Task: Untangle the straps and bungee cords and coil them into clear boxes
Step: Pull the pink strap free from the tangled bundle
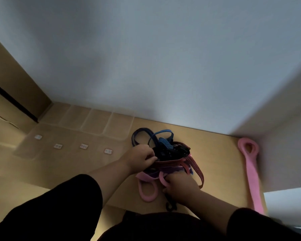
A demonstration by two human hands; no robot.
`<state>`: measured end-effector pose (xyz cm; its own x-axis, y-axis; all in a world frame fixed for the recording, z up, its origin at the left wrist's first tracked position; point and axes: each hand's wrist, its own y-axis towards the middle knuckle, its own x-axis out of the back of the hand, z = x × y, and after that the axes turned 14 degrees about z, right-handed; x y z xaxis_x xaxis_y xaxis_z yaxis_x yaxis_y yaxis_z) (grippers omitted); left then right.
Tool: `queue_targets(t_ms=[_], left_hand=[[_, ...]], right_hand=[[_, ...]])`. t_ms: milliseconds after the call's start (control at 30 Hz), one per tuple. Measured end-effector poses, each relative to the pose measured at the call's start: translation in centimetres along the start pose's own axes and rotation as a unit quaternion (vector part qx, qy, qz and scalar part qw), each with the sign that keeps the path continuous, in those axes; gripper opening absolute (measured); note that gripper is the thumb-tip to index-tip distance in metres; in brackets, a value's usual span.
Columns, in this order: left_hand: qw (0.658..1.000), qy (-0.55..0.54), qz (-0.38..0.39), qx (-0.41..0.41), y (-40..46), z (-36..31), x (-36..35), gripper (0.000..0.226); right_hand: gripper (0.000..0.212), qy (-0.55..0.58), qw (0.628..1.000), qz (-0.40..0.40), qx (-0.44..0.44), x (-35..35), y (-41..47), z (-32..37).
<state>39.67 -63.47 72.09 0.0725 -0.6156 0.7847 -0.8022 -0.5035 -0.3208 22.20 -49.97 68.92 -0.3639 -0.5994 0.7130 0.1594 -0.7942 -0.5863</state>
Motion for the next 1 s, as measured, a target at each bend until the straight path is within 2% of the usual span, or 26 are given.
queue_targets(t_ms=[133, 267, 400, 500, 567, 767, 867, 933, 1000], left_hand=[[1.0, 0.002, 0.001, -0.031, 0.1, 0.4, 0.4, 0.025], [0.996, 0.028, -0.006, -0.081, 0.9, 0.2, 1.7, 0.026], [0.992, 0.046, -0.009, -0.117, 2.4, -0.5, 3.0, 0.052], [0.993, 0.059, -0.01, -0.104, 3.6, -0.8, 3.8, 0.063], [0.993, 0.059, 0.0, -0.104, 4.4, -1.1, 4.5, 0.057], [0.993, 0.056, 0.021, -0.104, 6.6, -2.7, 5.6, 0.039], [0.994, 0.013, 0.017, -0.105, 7.6, -2.8, 5.5, 0.022], [0.995, -0.017, 0.016, -0.101, 8.2, -3.0, 5.5, 0.024], [0.996, -0.03, -0.002, -0.089, 8.7, -3.2, 5.7, 0.028]], right_hand=[[0.026, 0.035, 0.998, -0.051, -0.002, 0.8, 0.0, 0.6], [0.033, 0.076, 0.978, -0.195, -0.005, 4.4, -1.2, 1.0], [0.029, 0.054, 0.96, -0.273, -0.03, 8.6, -2.7, 1.2], [0.022, 0.057, 0.945, -0.321, -0.027, 11.9, -4.0, 2.0], [0.019, 0.071, 0.928, -0.366, -0.01, 13.8, -4.6, 2.6], [0.022, 0.109, 0.898, -0.427, -0.003, 19.0, -6.3, 4.3], [0.023, 0.126, 0.861, -0.492, 0.021, 21.3, -7.6, 5.3], [0.021, 0.126, 0.831, -0.54, 0.041, 22.7, -8.6, 6.0], [0.02, 0.117, 0.818, -0.561, 0.047, 23.9, -9.2, 6.3]])
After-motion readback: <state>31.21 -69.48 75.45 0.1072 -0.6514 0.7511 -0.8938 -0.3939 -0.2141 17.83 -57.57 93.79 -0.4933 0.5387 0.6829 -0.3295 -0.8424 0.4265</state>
